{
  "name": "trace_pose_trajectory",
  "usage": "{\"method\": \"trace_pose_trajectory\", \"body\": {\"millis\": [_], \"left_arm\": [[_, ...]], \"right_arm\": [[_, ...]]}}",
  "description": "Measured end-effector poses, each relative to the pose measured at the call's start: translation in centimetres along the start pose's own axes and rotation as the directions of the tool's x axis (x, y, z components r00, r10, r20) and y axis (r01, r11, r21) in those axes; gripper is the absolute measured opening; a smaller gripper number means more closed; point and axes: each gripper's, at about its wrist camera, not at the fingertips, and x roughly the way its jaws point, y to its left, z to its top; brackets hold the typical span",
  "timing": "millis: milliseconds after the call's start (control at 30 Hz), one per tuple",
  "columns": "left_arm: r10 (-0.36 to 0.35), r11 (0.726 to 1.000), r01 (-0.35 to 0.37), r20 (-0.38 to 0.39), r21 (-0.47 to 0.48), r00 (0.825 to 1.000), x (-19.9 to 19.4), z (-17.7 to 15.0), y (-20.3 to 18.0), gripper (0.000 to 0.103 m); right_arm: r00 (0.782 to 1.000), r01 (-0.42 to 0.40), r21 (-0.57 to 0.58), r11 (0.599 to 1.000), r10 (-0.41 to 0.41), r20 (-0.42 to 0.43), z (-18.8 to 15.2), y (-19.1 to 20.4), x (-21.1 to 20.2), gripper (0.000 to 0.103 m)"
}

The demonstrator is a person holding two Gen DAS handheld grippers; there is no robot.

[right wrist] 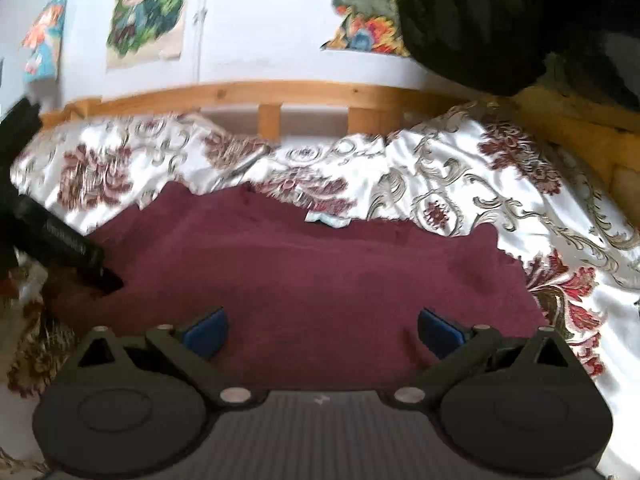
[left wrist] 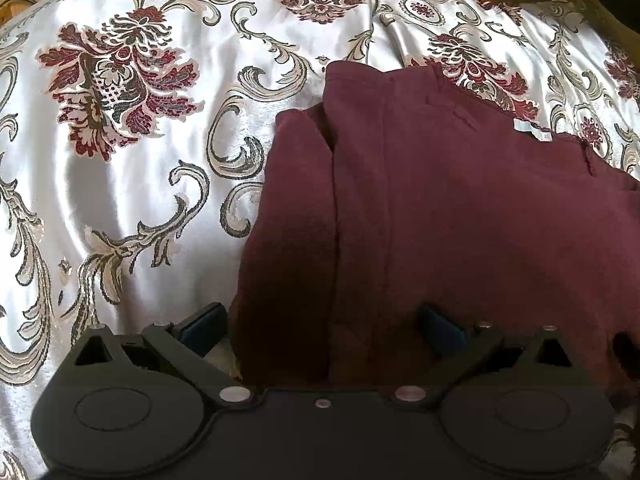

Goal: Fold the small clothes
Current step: 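Grasp the folded maroon shirt edge with the left gripper and lift it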

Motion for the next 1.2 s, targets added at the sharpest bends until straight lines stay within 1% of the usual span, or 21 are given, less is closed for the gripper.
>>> {"method": "trace_pose_trajectory", "body": {"millis": [33,100,167,267,333,400,467,500,533,567,600,633,667,767,833,933,1000,1100,1200], "left_arm": [[0.000,1.000,0.000,0.003,0.002,1.000,-0.1,0.0,0.0,0.102],[0.019,1.000,-0.019,0.030,0.017,0.999,-0.5,-0.1,-0.2,0.100],[0.027,0.999,-0.030,0.061,0.044,0.998,-0.9,-0.3,-0.8,0.092],[0.034,0.996,-0.040,0.076,0.076,0.997,-1.3,-0.5,-1.5,0.086],[0.019,0.998,-0.024,0.081,0.056,0.997,-1.4,-0.5,-1.4,0.081],[0.007,1.000,-0.008,0.084,0.019,0.996,-1.6,-0.4,-0.9,0.072],[-0.006,1.000,0.007,0.083,-0.016,0.997,-1.9,-0.2,-0.5,0.060],[-0.007,0.999,0.009,0.082,-0.032,0.997,-2.0,0.0,-0.3,0.056],[-0.007,0.999,0.011,0.081,-0.045,0.997,-2.2,0.1,-0.2,0.050],[-0.018,0.998,0.023,0.081,-0.055,0.997,-2.3,0.2,-0.1,0.042],[-0.032,0.998,0.036,0.081,-0.057,0.996,-2.5,0.2,-0.2,0.037],[-0.035,0.998,0.039,0.082,-0.051,0.996,-2.7,0.3,-0.5,0.028],[-0.034,0.999,0.038,0.091,-0.039,0.995,-3.0,0.3,-0.9,0.024],[-0.010,1.000,0.006,0.142,0.031,0.990,-4.4,0.2,-2.8,0.021],[-0.005,0.997,-0.009,0.174,0.078,0.985,-5.6,0.2,-4.3,0.020],[-0.031,0.990,0.001,0.211,0.142,0.977,-7.5,0.3,-6.1,0.020],[-0.053,0.983,0.008,0.239,0.183,0.970,-8.9,0.6,-7.3,0.020],[-0.114,0.974,0.058,0.255,0.219,0.960,-10.5,1.2,-9.3,0.019],[-0.182,0.962,0.121,0.246,0.244,0.952,-11.0,1.6,-11.4,0.019]], "right_arm": [[1.000,0.001,-0.003,1.000,-0.001,-0.027,-0.1,0.1,0.5,0.103],[1.000,-0.005,0.004,1.000,0.005,-0.024,-0.1,0.0,0.5,0.103],[1.000,-0.008,0.007,1.000,0.008,-0.028,-0.2,0.0,0.6,0.103],[0.999,-0.006,0.004,1.000,0.006,-0.034,-0.5,0.1,0.6,0.103],[0.999,-0.006,0.005,1.000,0.006,-0.034,-0.5,0.1,0.6,0.103],[0.999,-0.006,0.005,1.000,0.007,-0.035,-0.5,0.1,0.6,0.103],[0.999,-0.006,0.006,1.000,0.006,-0.035,-0.5,0.1,0.6,0.103],[0.999,-0.006,0.006,1.000,0.006,-0.035,-0.4,0.1,0.6,0.103],[0.999,-0.006,0.007,1.000,0.007,-0.036,-0.5,0.1,0.6,0.103],[0.999,-0.006,0.007,1.000,0.007,-0.036,-0.5,0.1,0.6,0.103],[0.999,-0.007,0.008,1.000,0.007,-0.037,-0.5,0.1,0.7,0.103],[0.999,-0.006,0.008,1.000,0.007,-0.038,-0.6,0.1,0.7,0.103],[0.999,-0.006,0.008,1.000,0.007,-0.038,-0.6,0.1,0.6,0.103],[0.999,-0.008,0.010,1.000,0.008,-0.038,-0.6,0.1,0.6,0.103],[0.999,-0.024,0.016,1.000,0.024,-0.036,-0.4,-0.2,0.2,0.103],[0.999,-0.037,0.062,0.997,0.034,0.040,0.1,-1.5,-1.3,0.103],[0.998,-0.024,0.077,0.997,0.020,0.058,0.4,-2.2,-1.9,0.103],[0.999,0.036,0.065,0.997,-0.038,0.035,1.1,-3.2,-2.0,0.103],[0.993,0.103,0.072,0.992,-0.107,0.051,1.3,-4.7,-2.3,0.103]]}}
